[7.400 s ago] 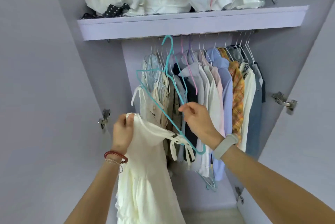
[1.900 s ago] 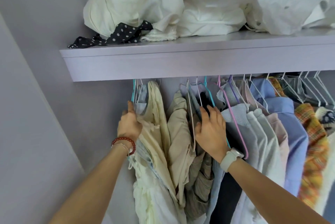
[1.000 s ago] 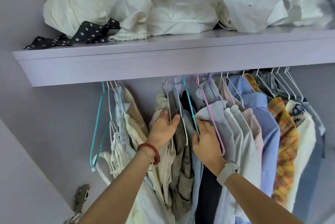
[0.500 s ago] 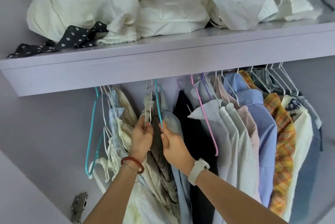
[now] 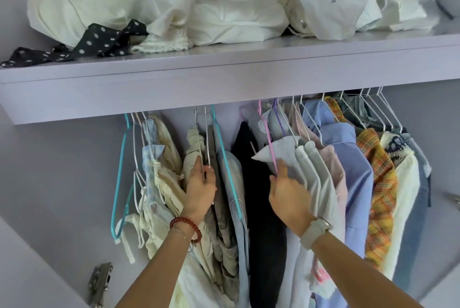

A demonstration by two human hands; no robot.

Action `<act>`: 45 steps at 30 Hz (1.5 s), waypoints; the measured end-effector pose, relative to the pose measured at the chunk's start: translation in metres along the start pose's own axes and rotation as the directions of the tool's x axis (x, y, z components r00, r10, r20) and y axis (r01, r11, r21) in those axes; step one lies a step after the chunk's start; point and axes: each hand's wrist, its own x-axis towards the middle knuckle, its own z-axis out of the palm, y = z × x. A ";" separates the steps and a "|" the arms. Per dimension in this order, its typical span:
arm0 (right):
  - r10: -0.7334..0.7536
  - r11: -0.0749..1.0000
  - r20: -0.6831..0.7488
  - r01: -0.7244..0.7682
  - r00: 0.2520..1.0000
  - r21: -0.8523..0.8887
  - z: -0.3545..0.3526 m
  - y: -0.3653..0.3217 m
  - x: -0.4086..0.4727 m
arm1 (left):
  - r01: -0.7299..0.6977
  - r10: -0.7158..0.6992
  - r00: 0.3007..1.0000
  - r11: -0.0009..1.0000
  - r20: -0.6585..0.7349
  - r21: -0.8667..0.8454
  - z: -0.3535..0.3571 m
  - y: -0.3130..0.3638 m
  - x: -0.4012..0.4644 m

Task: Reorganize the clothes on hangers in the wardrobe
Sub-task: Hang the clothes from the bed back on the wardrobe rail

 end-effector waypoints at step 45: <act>-0.308 0.924 0.114 0.269 0.944 0.271 -0.027 0.093 0.027 | -0.024 0.011 0.995 0.991 0.095 0.130 0.139 0.043 -0.036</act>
